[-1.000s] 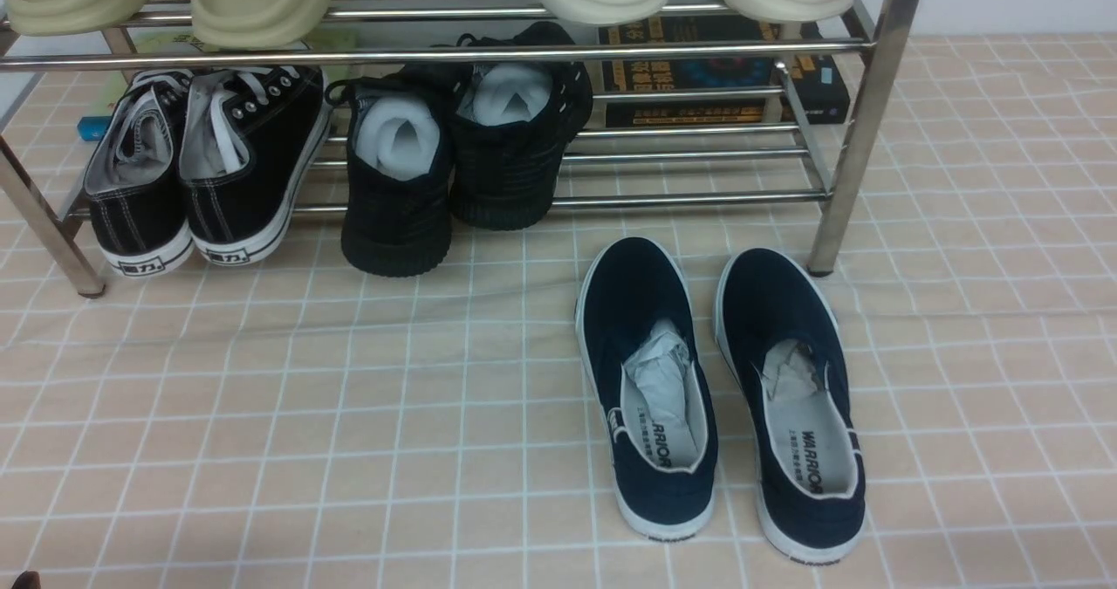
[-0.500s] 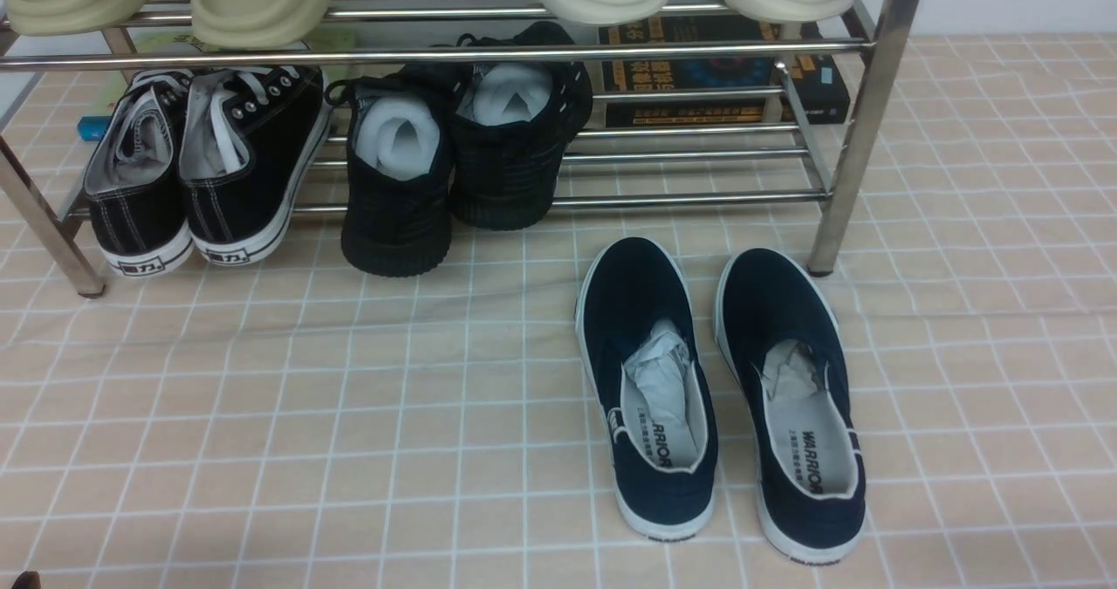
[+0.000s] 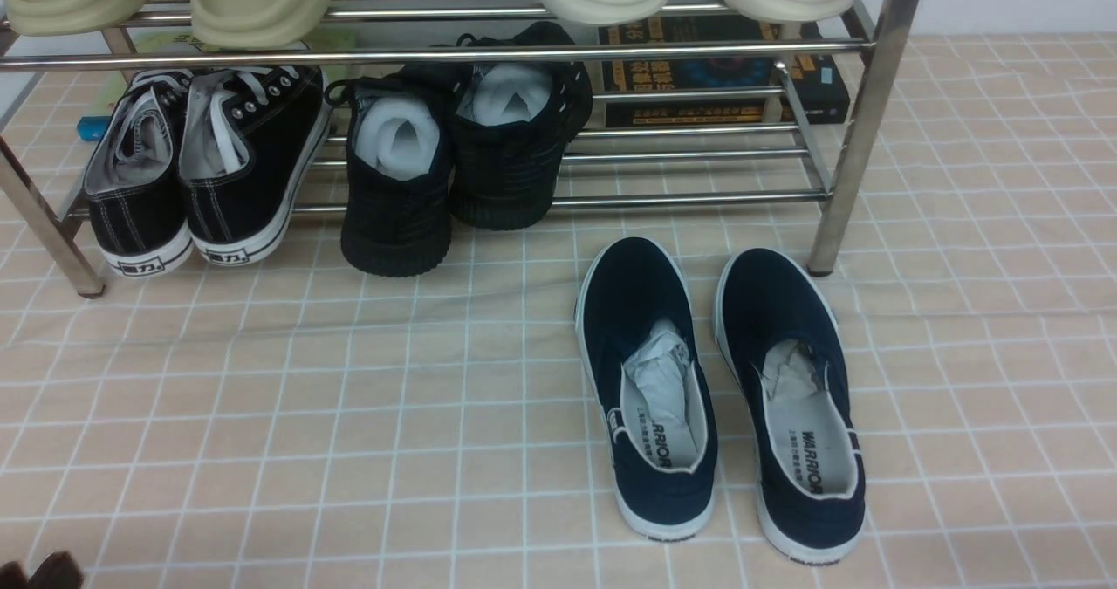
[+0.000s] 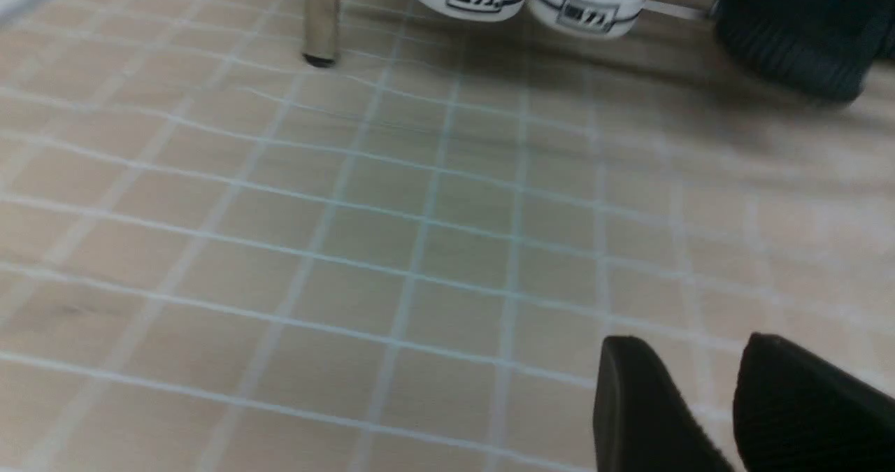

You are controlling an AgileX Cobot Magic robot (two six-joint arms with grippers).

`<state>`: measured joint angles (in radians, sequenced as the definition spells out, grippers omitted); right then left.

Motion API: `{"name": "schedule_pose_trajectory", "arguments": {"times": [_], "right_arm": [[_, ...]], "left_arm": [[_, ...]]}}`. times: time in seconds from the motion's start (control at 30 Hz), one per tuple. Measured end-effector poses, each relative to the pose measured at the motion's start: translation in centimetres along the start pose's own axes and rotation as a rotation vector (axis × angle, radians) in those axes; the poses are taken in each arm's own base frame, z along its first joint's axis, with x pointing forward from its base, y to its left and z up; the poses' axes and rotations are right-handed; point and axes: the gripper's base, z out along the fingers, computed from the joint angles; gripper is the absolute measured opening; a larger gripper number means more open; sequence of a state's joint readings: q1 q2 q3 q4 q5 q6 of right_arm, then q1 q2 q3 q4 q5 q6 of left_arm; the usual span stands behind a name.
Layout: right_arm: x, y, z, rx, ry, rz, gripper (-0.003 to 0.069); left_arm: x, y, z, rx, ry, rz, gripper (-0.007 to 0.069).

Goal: Take the shoes off the shelf from the light coffee tablecloth by hand.
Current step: 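Grasp the leftmost shoe on the bottom shelf of the shoe rack with the left gripper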

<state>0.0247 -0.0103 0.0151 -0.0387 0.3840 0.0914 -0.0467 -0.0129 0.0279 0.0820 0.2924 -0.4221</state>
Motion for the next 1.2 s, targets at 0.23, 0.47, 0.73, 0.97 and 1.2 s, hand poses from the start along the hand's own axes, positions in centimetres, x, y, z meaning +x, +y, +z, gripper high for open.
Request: {"name": "schedule_pose_trajectory", "arguments": {"times": [0.23,0.47,0.73,0.97,1.2], "right_arm": [[0.0,0.0,0.0,0.000,0.000,0.000,0.0239],[0.0,0.0,0.0,0.000,0.000,0.000,0.0239],[0.0,0.0,0.0,0.000,0.000,0.000,0.0239],[0.0,0.0,0.0,0.000,0.000,0.000,0.0239],[0.0,0.0,0.0,0.000,0.000,0.000,0.0239]], "left_arm": [[-0.7,-0.9,-0.1,0.117,-0.040,-0.602,0.0240],[-1.2,-1.1,-0.1,0.165,-0.084,-0.770,0.0240],[-2.5,-1.1,-0.4,0.226,-0.208,-0.823,0.0238],[-8.1,-2.9,-2.3,0.320,-0.360,-0.760,0.0060],[-11.2,-4.6,2.1,0.081,-0.019,-0.432,0.0001]]}}
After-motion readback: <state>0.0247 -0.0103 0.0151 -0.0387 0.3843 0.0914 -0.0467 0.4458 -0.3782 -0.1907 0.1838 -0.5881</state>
